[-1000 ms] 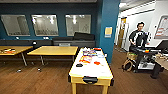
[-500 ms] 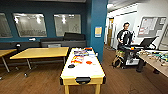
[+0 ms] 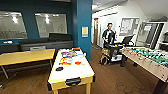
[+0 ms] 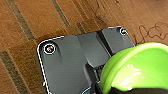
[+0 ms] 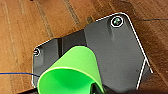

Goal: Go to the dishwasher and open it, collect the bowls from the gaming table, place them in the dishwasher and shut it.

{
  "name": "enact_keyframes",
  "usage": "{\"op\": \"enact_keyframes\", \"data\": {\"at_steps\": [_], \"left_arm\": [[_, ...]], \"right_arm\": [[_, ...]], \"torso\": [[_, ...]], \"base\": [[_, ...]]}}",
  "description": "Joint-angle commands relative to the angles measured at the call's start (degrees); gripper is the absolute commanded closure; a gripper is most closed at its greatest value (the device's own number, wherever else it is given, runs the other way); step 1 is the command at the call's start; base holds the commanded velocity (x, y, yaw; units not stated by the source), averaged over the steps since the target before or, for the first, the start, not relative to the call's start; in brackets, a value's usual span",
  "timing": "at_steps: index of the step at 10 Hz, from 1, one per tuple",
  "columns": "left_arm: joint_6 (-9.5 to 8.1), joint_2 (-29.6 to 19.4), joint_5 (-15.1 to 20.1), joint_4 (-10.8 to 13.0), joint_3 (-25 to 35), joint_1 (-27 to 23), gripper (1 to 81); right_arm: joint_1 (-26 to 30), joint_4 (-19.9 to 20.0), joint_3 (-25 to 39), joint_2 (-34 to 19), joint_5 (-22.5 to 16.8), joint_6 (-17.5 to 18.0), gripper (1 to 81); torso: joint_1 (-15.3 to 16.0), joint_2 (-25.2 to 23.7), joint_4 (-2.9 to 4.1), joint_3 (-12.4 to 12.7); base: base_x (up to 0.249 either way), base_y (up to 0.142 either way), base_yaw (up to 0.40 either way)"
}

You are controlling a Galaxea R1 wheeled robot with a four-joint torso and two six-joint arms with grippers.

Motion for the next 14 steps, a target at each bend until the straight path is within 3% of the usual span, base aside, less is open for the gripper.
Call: {"op": "enact_keyframes", "data": {"at_steps": [1, 14], "left_arm": [[-0.11, 1.6, 1.4, 0.3, -3.8, -3.2, 81.1], [-0.11, 3.2, 1.4, 0.3, -4.2, -2.7, 81.1]], "right_arm": [[2.9, -0.8, 0.1, -0.1, -2.0, -0.1, 81.1], [2.8, -0.6, 0.1, 0.1, -2.0, -0.1, 81.1]], "torso": [[0.0, 0.0, 0.0, 0.0], [0.0, 0.0, 0.0, 0.0]], "base": [[0.0, 0.0, -0.393], [0.0, 0.0, -0.395]]}}
